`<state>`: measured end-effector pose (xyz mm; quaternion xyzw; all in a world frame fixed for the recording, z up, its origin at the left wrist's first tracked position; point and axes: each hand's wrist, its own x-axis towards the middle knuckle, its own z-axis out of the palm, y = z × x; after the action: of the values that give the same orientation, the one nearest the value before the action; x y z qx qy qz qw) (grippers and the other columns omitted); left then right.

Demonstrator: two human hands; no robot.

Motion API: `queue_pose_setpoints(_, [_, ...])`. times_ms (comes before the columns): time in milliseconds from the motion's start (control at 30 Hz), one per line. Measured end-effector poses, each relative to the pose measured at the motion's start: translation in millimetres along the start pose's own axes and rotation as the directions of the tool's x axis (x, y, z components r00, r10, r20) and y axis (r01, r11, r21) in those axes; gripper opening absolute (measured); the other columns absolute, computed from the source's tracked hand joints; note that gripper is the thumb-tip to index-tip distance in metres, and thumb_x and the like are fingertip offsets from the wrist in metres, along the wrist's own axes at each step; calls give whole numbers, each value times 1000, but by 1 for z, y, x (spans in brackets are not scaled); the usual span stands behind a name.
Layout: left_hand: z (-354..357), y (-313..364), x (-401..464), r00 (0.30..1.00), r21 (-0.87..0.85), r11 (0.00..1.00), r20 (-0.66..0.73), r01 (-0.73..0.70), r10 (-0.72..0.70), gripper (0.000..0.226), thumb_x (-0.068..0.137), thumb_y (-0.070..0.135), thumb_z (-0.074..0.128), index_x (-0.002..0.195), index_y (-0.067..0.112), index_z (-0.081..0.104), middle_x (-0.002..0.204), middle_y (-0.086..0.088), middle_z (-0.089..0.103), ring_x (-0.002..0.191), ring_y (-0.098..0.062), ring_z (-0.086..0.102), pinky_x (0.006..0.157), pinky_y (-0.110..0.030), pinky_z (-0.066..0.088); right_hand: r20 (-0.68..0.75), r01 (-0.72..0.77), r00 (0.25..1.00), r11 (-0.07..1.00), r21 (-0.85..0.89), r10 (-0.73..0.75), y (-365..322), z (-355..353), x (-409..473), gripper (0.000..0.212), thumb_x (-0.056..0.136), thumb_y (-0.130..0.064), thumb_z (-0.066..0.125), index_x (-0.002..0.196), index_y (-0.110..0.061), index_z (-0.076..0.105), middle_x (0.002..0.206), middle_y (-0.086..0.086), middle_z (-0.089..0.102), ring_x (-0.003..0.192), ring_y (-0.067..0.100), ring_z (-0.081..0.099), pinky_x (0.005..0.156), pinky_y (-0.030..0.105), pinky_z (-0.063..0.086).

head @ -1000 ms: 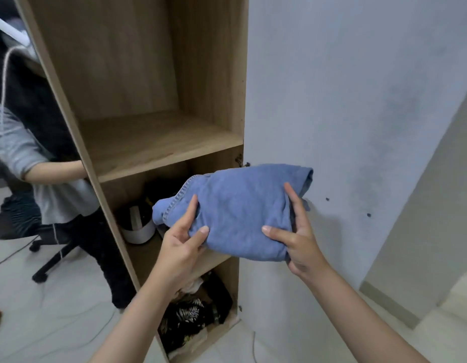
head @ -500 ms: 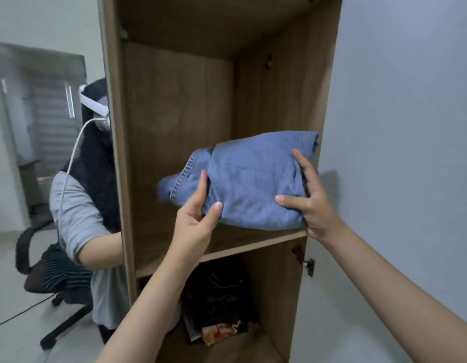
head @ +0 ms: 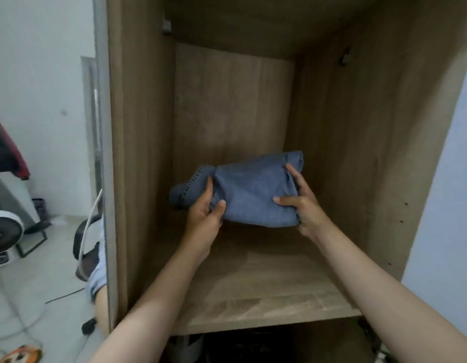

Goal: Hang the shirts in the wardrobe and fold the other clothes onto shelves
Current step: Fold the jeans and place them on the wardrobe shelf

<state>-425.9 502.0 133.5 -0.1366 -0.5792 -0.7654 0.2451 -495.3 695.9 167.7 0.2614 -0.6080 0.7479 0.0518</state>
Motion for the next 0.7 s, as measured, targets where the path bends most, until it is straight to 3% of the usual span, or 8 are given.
queue_pose_setpoints(133, [-5, -18, 41, 997, 228, 974, -74, -1, 19, 60, 95, 12, 52, 147, 30, 28, 142, 0, 46, 129, -17, 45, 109, -43, 37, 42, -42, 998, 999, -7, 42, 33, -4, 66, 88, 64, 10, 72, 136, -34, 46, 141, 1, 47, 127, 22, 48, 97, 36, 47])
queue_pose_setpoints(200, [-8, -27, 53, 995, 316, 945, -82, 86, -63, 60, 95, 12, 51, 147, 30, 27, 141, -1, 47, 125, -17, 49, 105, -43, 43, 32, -85, 996, 996, -37, 86, 53, -7, 88, 89, 65, 15, 68, 140, -26, 42, 138, 3, 49, 128, 24, 47, 101, 39, 44])
queue_pose_setpoints(300, [-12, -43, 50, 951, 402, 864, -68, 302, -301, 61, 96, 9, 49, 147, 28, 22, 132, -1, 47, 104, -21, 59, 79, -33, 58, 61, -160, 983, 970, -185, 174, 87, -17, 102, 92, 61, 10, 72, 141, -18, 38, 137, 12, 50, 126, 29, 48, 103, 42, 43])
queue_pose_setpoints(400, [-15, -44, 47, 908, 552, 732, -133, 400, -396, 47, 94, 9, 52, 139, 18, 40, 98, -11, 64, 64, -17, 67, 55, -27, 58, 97, -218, 961, 926, -309, 259, 109, -30, 101, 76, 76, 7, 70, 141, -16, 40, 132, 5, 51, 117, 17, 49, 78, 17, 48])
queue_pose_setpoints(467, [-16, -43, 49, 945, 652, 684, -234, 327, -228, 25, 93, 15, 55, 117, 10, 60, 69, -12, 66, 50, -18, 64, 52, -32, 57, 33, -218, 970, 920, -327, 242, 116, -33, 102, 71, 77, -3, 75, 140, -18, 44, 135, 3, 49, 114, 12, 47, 83, 18, 43])
queue_pose_setpoints(567, [-15, -43, 52, 917, 847, 532, -223, 13, 332, 19, 89, 18, 59, 82, 4, 69, 63, -9, 63, 59, -22, 61, 62, -37, 54, -100, -133, 990, 882, -452, 98, 120, -28, 101, 63, 78, -17, 77, 135, -18, 51, 134, 6, 51, 111, 13, 48, 90, 24, 41])
queue_pose_setpoints(633, [-7, -41, 55, 866, 895, 417, -77, -159, 495, 20, 87, 20, 57, 94, 5, 69, 84, -12, 65, 78, -25, 62, 73, -37, 53, -189, -8, 970, 758, -653, -153, 120, -23, 98, 56, 79, -26, 75, 130, -13, 55, 131, 11, 51, 117, 21, 48, 93, 22, 36])
queue_pose_setpoints(700, [-2, -45, 68, 906, 931, 278, 108, -237, 410, 37, 89, 28, 51, 121, 11, 60, 117, -14, 59, 107, -29, 57, 93, -44, 46, -121, 158, 915, 616, -772, -385, 113, -17, 94, 50, 83, -34, 66, 125, -9, 58, 128, 16, 53, 119, 32, 48, 98, 29, 35])
